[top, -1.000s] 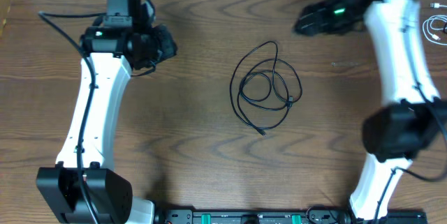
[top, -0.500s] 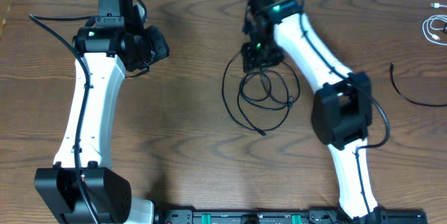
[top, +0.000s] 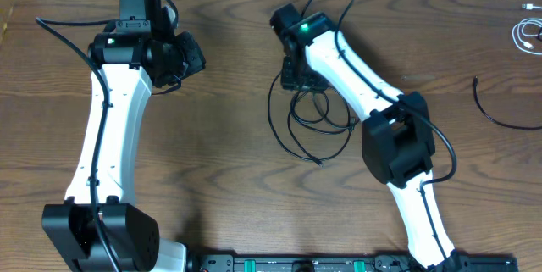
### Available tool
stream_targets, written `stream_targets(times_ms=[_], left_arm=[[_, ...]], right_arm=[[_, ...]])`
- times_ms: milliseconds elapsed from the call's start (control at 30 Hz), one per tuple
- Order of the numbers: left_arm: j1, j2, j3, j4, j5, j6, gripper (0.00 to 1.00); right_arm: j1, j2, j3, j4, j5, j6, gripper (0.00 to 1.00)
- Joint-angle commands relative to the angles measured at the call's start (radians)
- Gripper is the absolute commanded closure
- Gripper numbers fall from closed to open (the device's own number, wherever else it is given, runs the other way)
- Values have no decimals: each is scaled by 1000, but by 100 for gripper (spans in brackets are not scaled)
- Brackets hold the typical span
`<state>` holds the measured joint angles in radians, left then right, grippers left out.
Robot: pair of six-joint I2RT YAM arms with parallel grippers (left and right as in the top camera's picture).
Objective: Untangle cables
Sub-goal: 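Move the right gripper over the remaining black cable and grasp it, then lift the last black cable and place it at the right edge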
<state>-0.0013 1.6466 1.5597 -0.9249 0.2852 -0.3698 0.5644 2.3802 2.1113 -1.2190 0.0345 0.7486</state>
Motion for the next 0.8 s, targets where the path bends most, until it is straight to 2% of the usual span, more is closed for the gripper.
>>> stream_targets(times_ms=[0,67,233,400,433,467,633,767], left_arm=[[3,-1,-3,-7,-10,2,64],[3,-1,-3,-10,-10,2,64],[3,-1,-3,-13,-10,2,64],[3,-1,-3,-13,-10,2,64],[3,-1,-3,-13,-11,2,64],[3,-1,-3,-13,-10,2,64],[3,-1,-3,-13,-11,2,64],[3,-1,-3,-13,-11,2,64]], right_arm=[[40,12,-74,51,15,151,42],[51,12,-119,97,14,196,43],[52,12,-169,152,7,201,48],[52,12,-241,212,0,190,77],[52,12,-259,222,0,169,84],[52,12,-266,219,0,157,99],[6,-29,-232,200,-13,-92,99],[-95,-166,-167,150,-72,-293,99]])
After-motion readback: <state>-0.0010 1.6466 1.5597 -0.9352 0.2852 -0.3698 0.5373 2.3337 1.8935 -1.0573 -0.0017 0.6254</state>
